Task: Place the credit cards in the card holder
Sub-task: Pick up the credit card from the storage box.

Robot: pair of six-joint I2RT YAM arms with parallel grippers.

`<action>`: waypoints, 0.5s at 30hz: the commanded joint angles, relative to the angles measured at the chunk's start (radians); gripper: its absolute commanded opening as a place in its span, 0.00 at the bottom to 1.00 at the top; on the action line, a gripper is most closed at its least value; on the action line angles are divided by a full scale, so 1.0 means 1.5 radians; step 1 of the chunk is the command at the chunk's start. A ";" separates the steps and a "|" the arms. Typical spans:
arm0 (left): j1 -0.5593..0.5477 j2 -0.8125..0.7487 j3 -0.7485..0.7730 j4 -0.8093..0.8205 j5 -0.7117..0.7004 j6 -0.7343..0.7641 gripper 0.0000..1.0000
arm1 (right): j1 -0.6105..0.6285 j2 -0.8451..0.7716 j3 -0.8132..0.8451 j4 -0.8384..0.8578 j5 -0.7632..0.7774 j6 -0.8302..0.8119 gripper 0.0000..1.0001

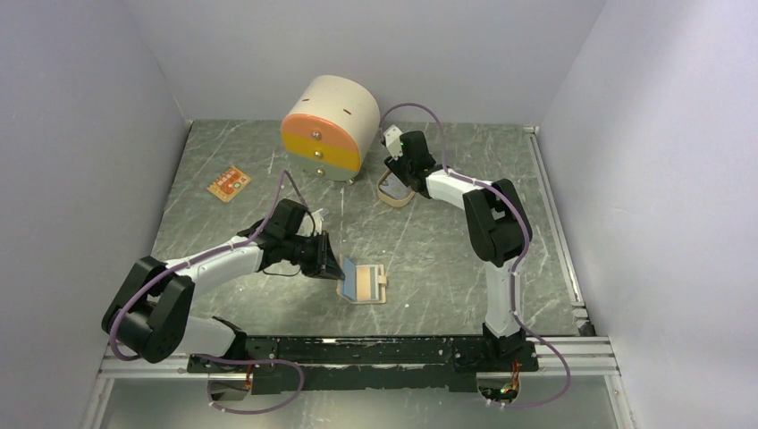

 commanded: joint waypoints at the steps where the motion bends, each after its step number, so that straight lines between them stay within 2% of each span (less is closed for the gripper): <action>1: -0.006 0.005 -0.004 0.030 0.023 -0.008 0.14 | -0.008 -0.024 -0.002 0.033 0.032 -0.007 0.60; 15: -0.008 0.000 -0.006 0.026 0.022 -0.005 0.14 | -0.009 -0.048 0.013 0.012 0.027 -0.004 0.53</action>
